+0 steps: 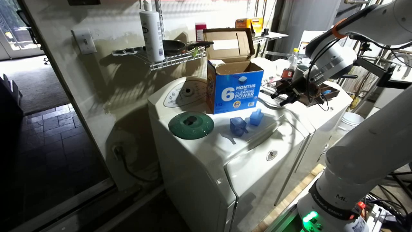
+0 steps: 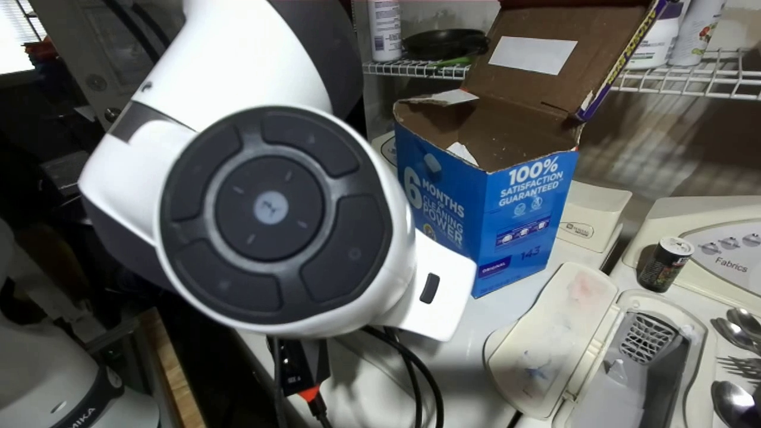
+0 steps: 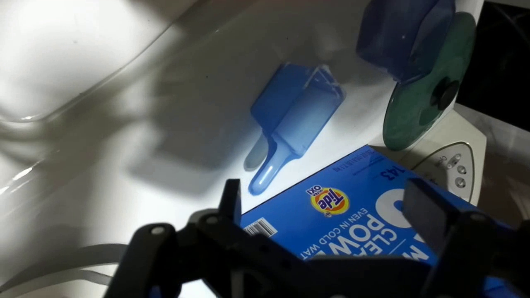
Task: Pour the contents in the blue item into the box
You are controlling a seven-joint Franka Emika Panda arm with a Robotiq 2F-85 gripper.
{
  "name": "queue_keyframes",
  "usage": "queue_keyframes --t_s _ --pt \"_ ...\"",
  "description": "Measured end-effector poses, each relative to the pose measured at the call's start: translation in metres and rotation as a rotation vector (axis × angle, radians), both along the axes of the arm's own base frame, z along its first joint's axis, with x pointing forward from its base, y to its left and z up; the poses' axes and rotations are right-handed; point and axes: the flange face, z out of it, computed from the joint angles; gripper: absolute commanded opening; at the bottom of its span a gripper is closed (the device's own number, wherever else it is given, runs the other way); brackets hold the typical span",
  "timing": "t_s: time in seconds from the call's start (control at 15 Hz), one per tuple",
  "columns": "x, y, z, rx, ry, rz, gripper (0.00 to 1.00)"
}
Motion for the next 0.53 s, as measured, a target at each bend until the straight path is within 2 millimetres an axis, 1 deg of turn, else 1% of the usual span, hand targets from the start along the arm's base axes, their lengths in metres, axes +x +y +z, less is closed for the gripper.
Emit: queue_keyframes --t_s 0.13,0.33,0.53 --pt "0.0007 0.002 -0.0013 0.007 0.007 0.008 1.0" --pt "0.0009 0.0076 -0.0048 0.097 0.009 0.027 1.0" --pt "0.0042 0.0017 -0.0083 0.203 -0.012 0.021 1.0"
